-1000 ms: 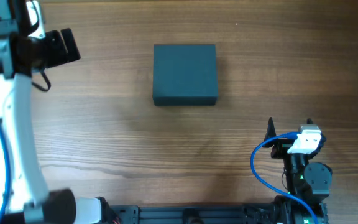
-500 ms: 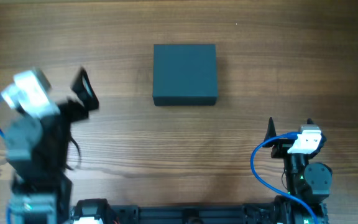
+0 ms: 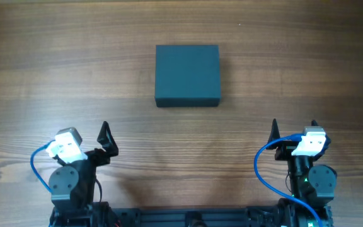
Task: Pack container
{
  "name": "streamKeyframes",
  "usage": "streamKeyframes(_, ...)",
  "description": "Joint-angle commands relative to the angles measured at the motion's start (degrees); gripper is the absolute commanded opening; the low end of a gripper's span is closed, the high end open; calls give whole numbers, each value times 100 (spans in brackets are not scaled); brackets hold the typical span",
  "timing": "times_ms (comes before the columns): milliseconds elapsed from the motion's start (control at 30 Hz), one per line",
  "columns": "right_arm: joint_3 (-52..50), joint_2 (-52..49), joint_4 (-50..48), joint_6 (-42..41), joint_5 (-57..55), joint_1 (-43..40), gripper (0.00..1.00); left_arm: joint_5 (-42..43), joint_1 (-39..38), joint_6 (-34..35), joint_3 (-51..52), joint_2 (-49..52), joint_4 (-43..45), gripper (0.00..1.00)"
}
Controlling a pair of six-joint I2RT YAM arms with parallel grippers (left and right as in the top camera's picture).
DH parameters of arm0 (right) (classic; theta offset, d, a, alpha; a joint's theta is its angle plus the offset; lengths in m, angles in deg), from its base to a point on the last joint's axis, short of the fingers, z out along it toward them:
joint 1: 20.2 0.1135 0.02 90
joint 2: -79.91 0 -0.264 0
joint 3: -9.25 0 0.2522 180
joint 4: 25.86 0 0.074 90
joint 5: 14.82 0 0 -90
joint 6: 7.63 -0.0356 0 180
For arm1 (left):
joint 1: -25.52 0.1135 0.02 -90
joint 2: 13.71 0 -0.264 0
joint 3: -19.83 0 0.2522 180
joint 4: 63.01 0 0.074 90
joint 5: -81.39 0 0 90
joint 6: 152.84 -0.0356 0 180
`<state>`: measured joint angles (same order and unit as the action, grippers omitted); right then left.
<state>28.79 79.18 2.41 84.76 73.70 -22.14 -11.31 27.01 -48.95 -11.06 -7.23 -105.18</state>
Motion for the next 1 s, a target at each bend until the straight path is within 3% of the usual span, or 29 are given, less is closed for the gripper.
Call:
streamKeyframes(0,-11,59,-31,-103,92,-24,100,-114,-11,7,98,-302,-216,100)
streamKeyframes(300,-11,59,-31,-105,92,-24,100,-323,0,7,160,-498,422,100)
streamKeyframes(500,-11,59,-33,-103,92,-24,100,-317,0,37,885,-501,1224,100)
streamKeyframes(967,-11,59,-31,-107,92,-24,100,-317,-76,50,1222,-632,1276,100)
